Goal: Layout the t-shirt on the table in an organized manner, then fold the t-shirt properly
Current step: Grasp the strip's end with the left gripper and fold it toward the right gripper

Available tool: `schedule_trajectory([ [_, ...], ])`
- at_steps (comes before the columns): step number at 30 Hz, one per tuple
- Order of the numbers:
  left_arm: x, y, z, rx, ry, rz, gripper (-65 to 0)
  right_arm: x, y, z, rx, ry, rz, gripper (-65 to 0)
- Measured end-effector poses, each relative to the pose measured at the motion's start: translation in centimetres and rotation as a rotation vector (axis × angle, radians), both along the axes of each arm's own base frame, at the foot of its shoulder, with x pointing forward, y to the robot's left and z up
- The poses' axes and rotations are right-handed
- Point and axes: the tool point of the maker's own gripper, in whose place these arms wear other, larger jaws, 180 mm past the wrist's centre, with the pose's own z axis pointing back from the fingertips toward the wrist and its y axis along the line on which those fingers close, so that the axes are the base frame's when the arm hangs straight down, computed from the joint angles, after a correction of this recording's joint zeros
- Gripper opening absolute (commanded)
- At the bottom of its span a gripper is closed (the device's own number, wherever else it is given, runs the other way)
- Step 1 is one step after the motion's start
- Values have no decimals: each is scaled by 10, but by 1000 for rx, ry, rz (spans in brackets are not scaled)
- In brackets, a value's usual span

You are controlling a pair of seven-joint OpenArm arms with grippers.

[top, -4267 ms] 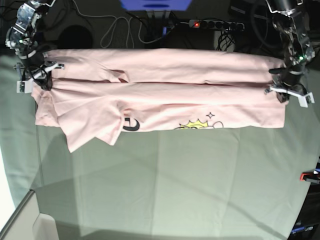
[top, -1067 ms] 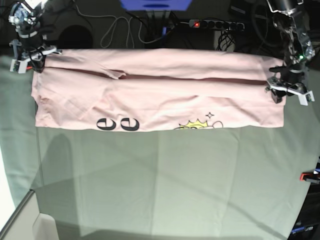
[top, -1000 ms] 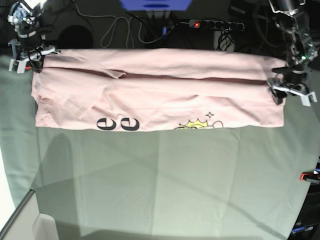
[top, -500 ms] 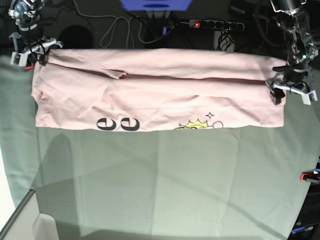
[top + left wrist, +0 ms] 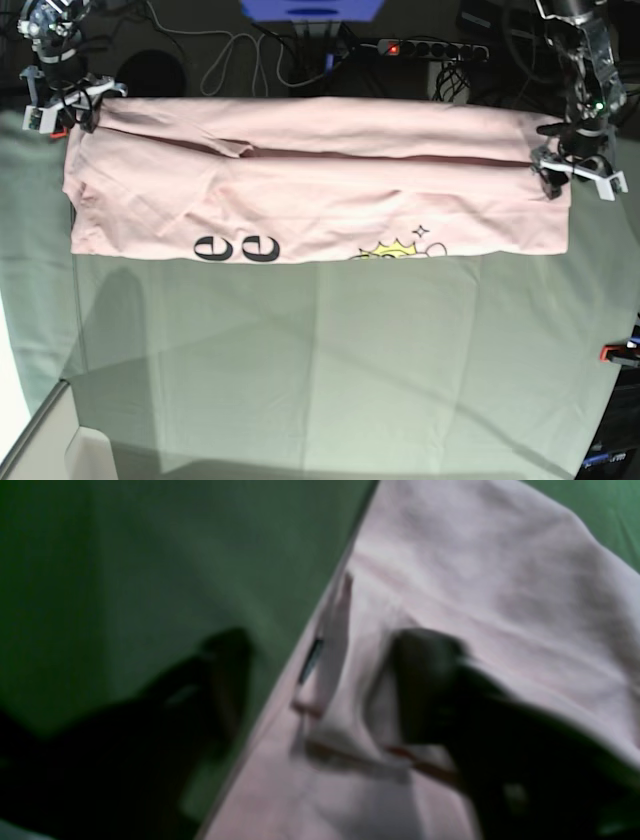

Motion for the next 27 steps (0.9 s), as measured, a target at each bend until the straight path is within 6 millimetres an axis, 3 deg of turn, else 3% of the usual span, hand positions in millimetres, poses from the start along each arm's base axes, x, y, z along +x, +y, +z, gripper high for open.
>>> schedule_trajectory([
  [4,1,-4,-2,-22,-19,0,-628,0,0,0,1,-1,0,-414],
  [5,2,-6,-1,-29,-25,-2,-650,0,0,0,1,0,0,-414],
  [11,8,-12,11,-3,7,-37,-650,0,0,0,1,0,0,-414],
  [16,26,-30,74,77,-136,-121,-650,0,0,0,0,-1,0,-414],
  [18,37,-50,100,92,-219,-148,-650,0,0,0,-1,-2,-1,-414],
  [21,42,-96,119,48,-282,-240,-650,1,1,0,3,-4,-2,-414],
  [25,32,-161,114,-22,-266,-374,-650,2,1,0,2,-5,0,-413],
  [27,26,-204,107,-78,-245,-470,-650,2,1,0,2,-6,-1,-413],
])
